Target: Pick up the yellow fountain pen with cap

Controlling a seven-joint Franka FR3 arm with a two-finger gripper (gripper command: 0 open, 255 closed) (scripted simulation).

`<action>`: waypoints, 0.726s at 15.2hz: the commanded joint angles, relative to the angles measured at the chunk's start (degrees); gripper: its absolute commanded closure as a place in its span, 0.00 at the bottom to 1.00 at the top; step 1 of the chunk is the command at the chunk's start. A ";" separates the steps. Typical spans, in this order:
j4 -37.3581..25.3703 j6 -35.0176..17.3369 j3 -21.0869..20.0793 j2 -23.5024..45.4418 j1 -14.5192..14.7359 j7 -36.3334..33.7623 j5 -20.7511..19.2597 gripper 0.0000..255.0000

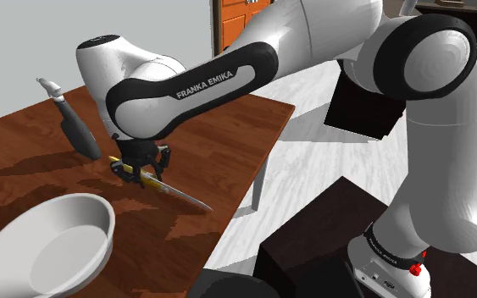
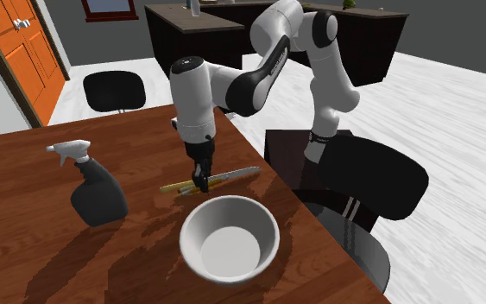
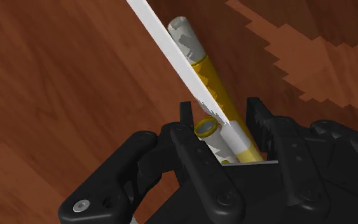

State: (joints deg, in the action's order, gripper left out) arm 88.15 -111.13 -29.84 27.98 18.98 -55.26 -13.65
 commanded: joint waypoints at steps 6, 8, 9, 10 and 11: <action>-3.71 4.73 -0.44 -1.18 0.13 0.53 0.78 1.00; -4.91 6.14 -0.54 -1.43 0.21 0.66 0.95 1.00; -5.54 6.85 -0.58 -1.53 0.26 0.72 1.03 1.00; -6.20 7.57 -0.63 -1.62 0.32 0.78 1.09 1.00; -6.87 8.30 -0.67 -1.70 0.38 0.83 1.16 1.00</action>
State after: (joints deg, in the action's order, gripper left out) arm 82.00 -103.64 -30.47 26.39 19.36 -54.57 -12.58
